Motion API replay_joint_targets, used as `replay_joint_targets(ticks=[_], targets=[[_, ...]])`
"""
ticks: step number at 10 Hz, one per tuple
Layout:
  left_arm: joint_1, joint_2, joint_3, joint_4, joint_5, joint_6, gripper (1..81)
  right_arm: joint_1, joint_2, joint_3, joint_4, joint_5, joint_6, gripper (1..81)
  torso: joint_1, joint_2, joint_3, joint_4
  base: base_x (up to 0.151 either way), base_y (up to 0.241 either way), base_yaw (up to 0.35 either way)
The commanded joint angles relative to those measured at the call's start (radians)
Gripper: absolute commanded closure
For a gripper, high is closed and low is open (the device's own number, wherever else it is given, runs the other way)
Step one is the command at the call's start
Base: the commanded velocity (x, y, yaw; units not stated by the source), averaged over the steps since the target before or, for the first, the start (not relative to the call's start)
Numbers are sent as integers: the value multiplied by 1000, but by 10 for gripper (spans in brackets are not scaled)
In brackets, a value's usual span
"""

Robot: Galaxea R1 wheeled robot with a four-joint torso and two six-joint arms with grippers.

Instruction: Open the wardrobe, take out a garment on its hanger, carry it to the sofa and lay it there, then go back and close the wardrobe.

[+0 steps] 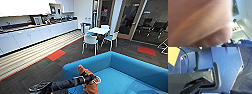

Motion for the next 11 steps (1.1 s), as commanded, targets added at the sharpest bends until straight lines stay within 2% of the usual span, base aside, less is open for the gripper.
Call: replay_joint_targets(ticks=[1,2,3,5,10,11], targets=[[-159,26,29,18,14,7,10,14,8,9,-1,-56,-4,10,0,0,0,0,0,0,0],[-156,41,26,32,33,8,10,16,8,9,-1,-56,-4,10,0,0,0,0,0,0,0],[-150,63,26,73,85,8,10,14,8,9,-1,-56,-4,10,0,0,0,0,0,0,0],[-113,104,15,181,237,8,10,16,9,9,-1,-56,-4,10,0,0,0,0,0,0,0],[-96,129,-123,229,263,2,10,14,8,9,-1,-55,-4,10,0,0,0,0,0,0,0],[-93,144,-184,232,262,2,10,11,8,11,-1,-55,-4,10,0,0,0,0,0,0,0]])
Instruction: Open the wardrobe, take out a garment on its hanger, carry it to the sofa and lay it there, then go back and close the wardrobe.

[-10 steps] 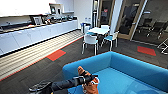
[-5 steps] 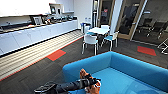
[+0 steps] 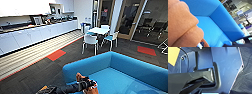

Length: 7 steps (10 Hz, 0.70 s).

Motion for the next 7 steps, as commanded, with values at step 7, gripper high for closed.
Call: replay_joint_targets(ticks=[7], targets=[[-71,97,-270,190,59,0,10,5,8,9,-2,-36,-4,10,0,0,0,0,0,0,0]])
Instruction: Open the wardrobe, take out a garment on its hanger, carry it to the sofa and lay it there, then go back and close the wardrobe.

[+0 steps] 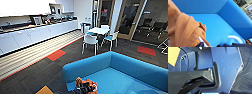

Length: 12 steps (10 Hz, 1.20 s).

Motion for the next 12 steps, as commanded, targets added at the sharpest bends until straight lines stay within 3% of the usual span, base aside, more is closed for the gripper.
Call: replay_joint_targets(ticks=[1,5,7,10,12], targets=[[-141,-15,-55,102,40,0,10,17,7,9,-2,-56,-4,10,0,0,0,0,0,0,0],[-73,-54,-91,127,27,3,10,18,8,9,-2,-56,-4,10,0,0,0,0,0,0,0],[-9,-92,-60,147,-87,15,10,20,7,9,-1,-56,-4,10,0,0,0,0,0,0,0],[91,-117,-56,220,-174,17,10,21,8,9,1,-56,-4,10,0,0,0,0,0,0,0],[172,-164,-57,252,-286,17,10,23,8,9,1,-56,-4,10,0,0,0,0,0,0,0]])
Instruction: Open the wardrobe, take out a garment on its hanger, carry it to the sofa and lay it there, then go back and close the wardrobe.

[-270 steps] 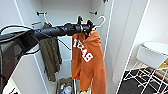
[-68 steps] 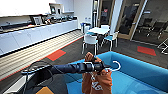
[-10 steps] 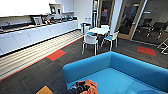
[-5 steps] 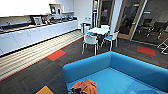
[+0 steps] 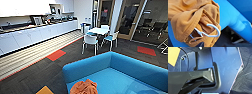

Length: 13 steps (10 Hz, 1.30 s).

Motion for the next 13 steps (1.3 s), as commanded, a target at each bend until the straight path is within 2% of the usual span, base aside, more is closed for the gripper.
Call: replay_joint_targets(ticks=[1,6,10,13], targets=[[-20,-47,25,83,-58,7,10,22,8,9,1,-56,-4,10,0,0,0,0,0,0,0],[143,-98,16,139,-58,17,10,24,8,9,1,-56,-4,10,-1,-1,0,0,0,0,0],[209,-98,-6,139,-58,39,10,22,8,9,1,-56,-4,10,-1,-1,1,0,0,0,0],[230,-99,-6,139,-57,48,10,24,8,9,1,-56,-4,10,0,0,0,0,-78,0,0]])
